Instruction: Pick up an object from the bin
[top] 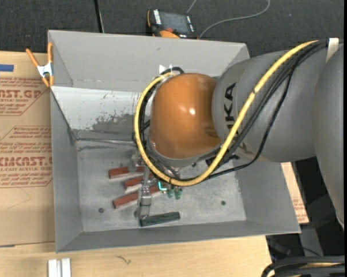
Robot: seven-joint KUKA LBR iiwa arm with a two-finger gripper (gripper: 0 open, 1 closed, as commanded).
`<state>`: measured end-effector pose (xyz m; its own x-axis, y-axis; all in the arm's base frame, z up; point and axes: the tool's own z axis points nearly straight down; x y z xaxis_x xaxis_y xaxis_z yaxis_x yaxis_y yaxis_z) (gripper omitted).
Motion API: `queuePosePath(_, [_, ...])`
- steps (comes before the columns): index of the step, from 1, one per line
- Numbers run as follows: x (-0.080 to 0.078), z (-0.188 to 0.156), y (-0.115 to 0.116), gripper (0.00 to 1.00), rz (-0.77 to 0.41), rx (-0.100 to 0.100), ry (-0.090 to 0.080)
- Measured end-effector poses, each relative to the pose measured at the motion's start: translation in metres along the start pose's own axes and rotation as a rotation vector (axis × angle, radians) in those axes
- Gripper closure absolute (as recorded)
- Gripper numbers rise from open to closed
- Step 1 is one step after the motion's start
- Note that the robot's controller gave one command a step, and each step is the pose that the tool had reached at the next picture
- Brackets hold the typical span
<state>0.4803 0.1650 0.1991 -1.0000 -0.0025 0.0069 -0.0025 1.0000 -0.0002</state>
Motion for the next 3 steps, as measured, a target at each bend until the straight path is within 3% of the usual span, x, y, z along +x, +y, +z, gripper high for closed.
queuePosePath(1, [-0.007, 0.128, -0.021, 0.00, 0.004, -0.002, -0.010])
queuePosePath(2, [-0.007, 0.125, -0.020, 1.00, 0.004, -0.003, -0.010])
queuePosePath(3, [-0.031, -0.016, -0.032, 1.00, -0.028, -0.002, -0.017])
